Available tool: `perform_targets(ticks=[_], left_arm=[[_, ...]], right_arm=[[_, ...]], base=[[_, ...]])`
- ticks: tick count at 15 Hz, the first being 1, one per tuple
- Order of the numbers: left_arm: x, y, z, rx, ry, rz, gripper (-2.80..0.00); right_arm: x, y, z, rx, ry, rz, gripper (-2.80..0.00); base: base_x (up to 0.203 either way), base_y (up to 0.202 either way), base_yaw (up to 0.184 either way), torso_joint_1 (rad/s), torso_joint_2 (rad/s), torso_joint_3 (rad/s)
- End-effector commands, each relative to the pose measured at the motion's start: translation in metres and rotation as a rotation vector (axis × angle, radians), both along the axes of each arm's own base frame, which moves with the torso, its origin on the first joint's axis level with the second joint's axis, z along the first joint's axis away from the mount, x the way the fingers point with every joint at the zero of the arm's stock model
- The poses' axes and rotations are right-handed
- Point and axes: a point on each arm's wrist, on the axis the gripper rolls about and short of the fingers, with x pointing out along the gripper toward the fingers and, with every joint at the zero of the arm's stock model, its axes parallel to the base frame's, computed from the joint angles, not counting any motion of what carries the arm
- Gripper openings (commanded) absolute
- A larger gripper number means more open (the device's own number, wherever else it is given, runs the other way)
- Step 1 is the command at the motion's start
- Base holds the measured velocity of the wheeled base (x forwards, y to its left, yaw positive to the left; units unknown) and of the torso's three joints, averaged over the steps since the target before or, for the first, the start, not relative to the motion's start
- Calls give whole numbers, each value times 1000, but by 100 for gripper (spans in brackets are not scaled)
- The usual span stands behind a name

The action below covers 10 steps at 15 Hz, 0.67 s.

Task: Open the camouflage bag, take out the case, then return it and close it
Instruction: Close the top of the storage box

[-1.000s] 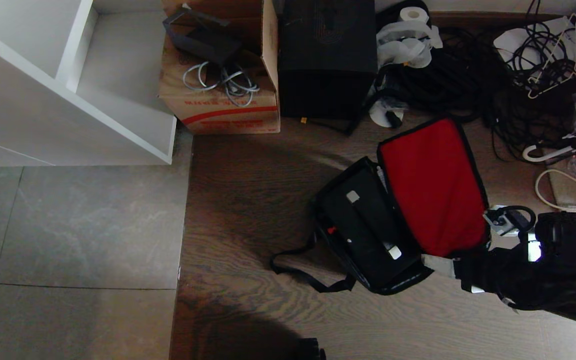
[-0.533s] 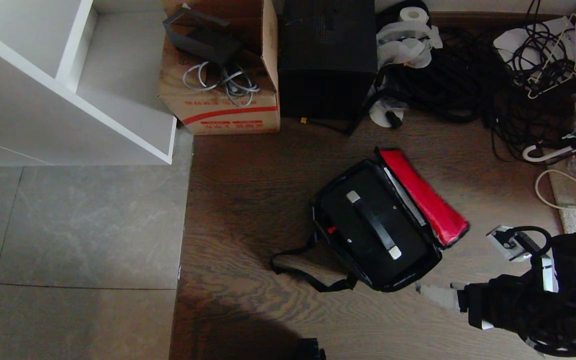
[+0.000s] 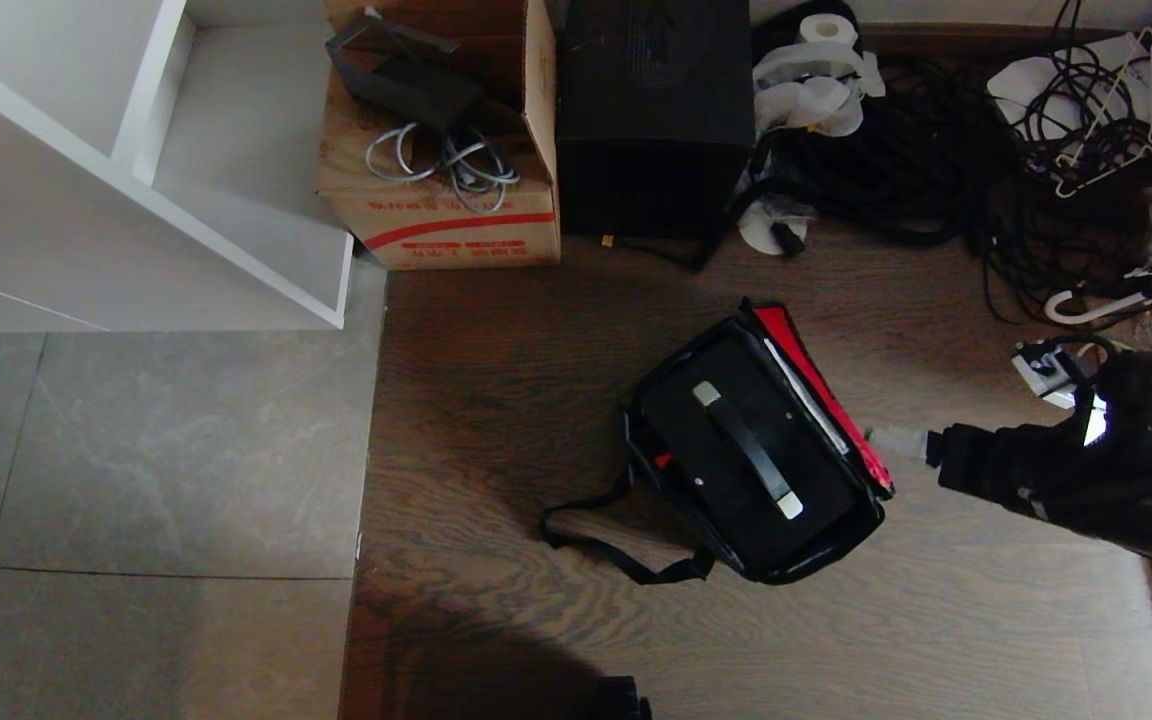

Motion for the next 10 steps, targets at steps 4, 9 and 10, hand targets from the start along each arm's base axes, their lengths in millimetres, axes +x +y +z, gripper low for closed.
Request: perform_targets(ticks=[4,9,10], left_arm=[[1,0,-3,-1,9,1,-280],[1,0,-3,-1,10,1,-280],[1,0,-3,-1,10,1,-280]], right_arm=[[75,-52,-24,265,137,-289,0],[96,-88,-61,436,390,-517,0],[98,-90,-68,454,423,-539,0]], base=[[0,0,0,0,0,0],[0,0,0,0,0,0],[0,0,0,0,0,0]])
